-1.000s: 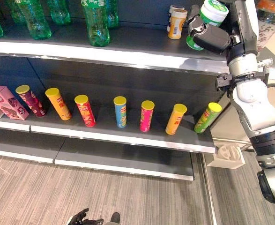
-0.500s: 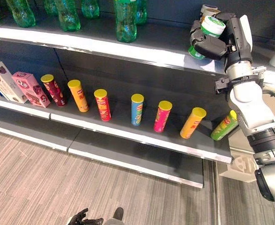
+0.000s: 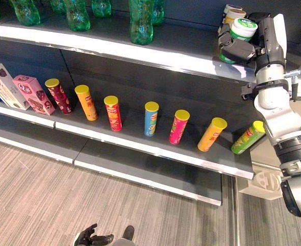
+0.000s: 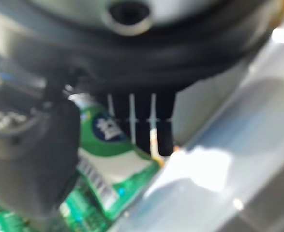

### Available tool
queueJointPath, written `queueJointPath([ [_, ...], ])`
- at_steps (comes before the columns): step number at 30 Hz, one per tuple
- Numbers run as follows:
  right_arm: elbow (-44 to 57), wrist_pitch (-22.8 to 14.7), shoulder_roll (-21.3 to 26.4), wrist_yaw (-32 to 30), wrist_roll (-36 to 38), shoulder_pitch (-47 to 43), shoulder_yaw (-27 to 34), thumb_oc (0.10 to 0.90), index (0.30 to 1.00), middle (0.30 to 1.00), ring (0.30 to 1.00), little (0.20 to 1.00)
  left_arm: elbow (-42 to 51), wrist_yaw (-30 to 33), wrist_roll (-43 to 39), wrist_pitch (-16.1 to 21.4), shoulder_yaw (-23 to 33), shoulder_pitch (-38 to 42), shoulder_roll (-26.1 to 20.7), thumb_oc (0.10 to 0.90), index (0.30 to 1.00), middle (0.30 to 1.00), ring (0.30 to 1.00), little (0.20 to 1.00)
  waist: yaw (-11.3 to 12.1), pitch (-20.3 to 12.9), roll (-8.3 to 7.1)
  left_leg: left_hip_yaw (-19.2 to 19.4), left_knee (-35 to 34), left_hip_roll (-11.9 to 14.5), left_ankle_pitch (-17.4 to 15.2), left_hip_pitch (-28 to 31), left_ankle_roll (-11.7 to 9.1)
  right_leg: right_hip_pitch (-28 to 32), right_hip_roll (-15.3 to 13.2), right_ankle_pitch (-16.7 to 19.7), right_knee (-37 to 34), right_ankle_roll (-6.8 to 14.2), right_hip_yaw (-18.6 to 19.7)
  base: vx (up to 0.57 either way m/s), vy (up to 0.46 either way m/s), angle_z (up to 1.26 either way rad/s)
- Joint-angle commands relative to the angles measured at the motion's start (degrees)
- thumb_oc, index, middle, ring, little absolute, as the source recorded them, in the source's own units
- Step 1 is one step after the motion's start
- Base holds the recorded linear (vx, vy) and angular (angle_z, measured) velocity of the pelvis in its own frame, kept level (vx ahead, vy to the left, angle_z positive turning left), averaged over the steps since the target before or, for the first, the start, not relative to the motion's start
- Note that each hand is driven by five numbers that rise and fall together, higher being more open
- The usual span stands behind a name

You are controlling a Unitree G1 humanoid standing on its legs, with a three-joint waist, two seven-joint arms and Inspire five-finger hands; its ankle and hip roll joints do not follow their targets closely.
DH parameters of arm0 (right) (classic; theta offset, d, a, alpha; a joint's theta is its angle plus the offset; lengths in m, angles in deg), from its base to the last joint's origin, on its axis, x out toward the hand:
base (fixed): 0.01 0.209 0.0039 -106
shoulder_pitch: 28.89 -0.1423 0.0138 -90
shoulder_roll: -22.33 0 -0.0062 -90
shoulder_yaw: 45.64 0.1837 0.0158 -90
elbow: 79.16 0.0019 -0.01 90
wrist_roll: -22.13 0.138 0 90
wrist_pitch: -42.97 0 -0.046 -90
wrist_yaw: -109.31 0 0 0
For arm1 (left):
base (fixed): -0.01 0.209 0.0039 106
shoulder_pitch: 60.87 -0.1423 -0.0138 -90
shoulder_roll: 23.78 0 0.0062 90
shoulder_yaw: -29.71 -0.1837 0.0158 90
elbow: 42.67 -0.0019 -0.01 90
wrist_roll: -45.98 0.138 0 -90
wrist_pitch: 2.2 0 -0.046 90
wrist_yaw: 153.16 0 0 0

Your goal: Put the goods on the table back onto the shelves and tidy them up.

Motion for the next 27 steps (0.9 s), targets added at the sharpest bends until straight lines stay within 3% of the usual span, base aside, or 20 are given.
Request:
queueJointPath([
  [1, -2.36, -1.56, 4.95, -4.67, -4.55, -12.69, -2.66, 0.400, 0.300, 0.300, 0.300, 0.300, -1.20, 1.60, -0.74, 2.55, -2.46, 2.03, -2.37, 0.800, 0.900, 0.900, 0.900, 0.900, 0.83, -4.25, -0.95, 1.64, 0.55, 0.48, -8.72, 3.69, -0.03, -2.94, -2.47, -0.48, 2.98, 2.51, 1.06, 0.00, 0.000, 0.00],
  [16, -9.90, -0.36, 4.80, -5.42, -5.53, -15.92, -5.13, 0.400, 0.300, 0.300, 0.300, 0.300, -3.47, 2.44, -1.31, 2.69, -2.09, 2.37, -2.26, 0.800, 0.900, 0.900, 0.900, 0.900, 0.27, -3.98, -1.37, 1.57, 0.46, 0.45, -8.77, 3.30, -0.07, -3.17, -2.38, -0.14, 2.59, 2.65, 1.13, 0.00, 0.000, 0.00],
  [27, -8.26, -0.32, 5.10, -5.22, -5.83, -14.42, -4.85, 0.400, 0.300, 0.300, 0.300, 0.300, -4.24, 2.68, -1.02, 2.63, -1.75, 2.31, -2.02, 0.800, 0.900, 0.900, 0.900, 0.900, -0.65, -3.98, -1.30, 2.01, 0.26, 0.47, -8.90, 3.40, -0.03, -3.63, -2.57, 0.07, 2.57, 2.75, 2.02, 0.00, 0.000, 0.00],
])
